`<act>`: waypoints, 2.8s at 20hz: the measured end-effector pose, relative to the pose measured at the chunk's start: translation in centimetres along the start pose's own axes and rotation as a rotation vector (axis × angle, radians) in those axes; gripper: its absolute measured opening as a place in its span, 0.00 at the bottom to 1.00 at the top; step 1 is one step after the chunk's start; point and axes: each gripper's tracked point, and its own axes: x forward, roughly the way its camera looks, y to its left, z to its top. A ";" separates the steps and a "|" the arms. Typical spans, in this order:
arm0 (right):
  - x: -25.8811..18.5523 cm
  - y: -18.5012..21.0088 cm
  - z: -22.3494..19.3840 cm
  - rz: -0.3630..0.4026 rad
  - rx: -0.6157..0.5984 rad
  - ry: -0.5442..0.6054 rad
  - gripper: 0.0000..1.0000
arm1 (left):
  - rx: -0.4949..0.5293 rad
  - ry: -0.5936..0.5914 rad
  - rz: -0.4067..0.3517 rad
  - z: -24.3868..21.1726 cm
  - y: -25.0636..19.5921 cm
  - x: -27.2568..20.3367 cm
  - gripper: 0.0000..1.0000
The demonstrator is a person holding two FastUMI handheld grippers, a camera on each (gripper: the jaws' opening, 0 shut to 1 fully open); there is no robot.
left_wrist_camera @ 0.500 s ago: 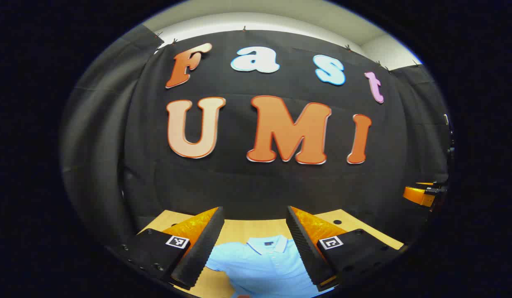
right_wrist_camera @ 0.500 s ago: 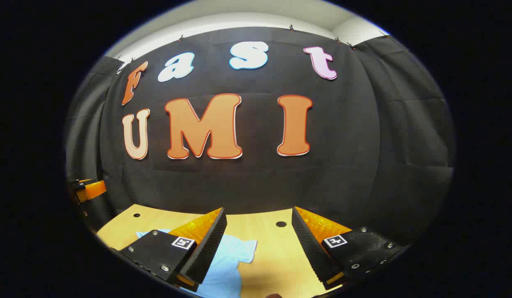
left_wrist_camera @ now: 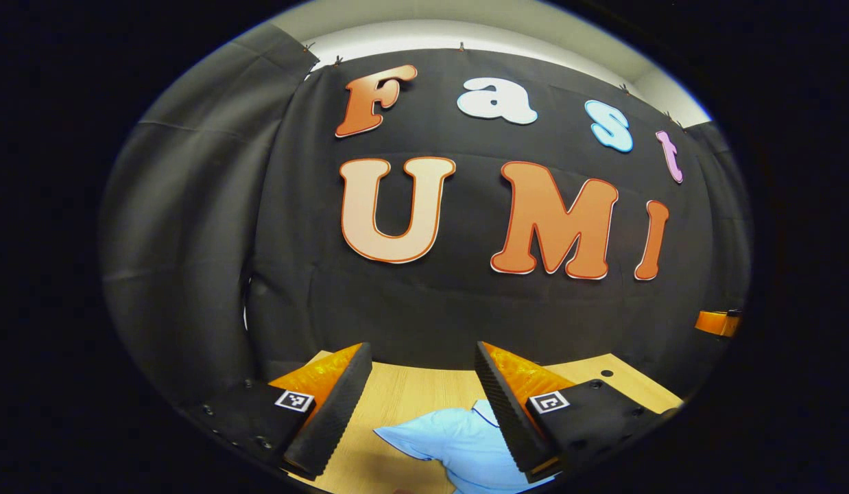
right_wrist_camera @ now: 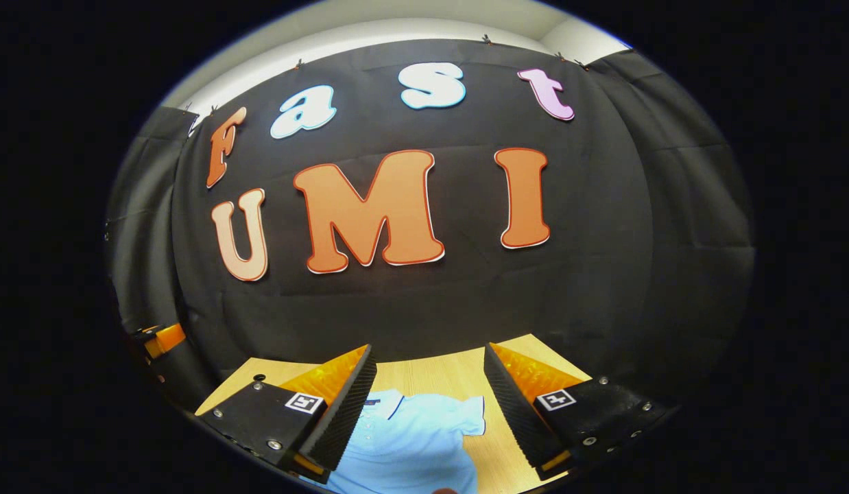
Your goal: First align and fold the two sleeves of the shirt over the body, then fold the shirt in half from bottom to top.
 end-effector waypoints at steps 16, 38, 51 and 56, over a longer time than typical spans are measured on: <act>8.1 -4.9 -5.2 0.025 0.018 0.263 0.97 | -0.043 0.030 0.074 -1.5 -4.1 3.0 0.98; 18.2 -10.1 -29.0 -0.076 0.009 1.162 0.98 | 0.055 0.064 0.106 -2.5 0.4 6.4 1.00; 18.9 -11.1 -34.3 -0.140 -0.036 1.288 0.98 | 0.041 0.119 0.152 -4.8 2.9 6.8 0.95; 19.2 -11.2 -34.6 -0.168 -0.049 1.280 0.88 | 0.035 0.132 0.174 -5.5 3.9 6.7 0.95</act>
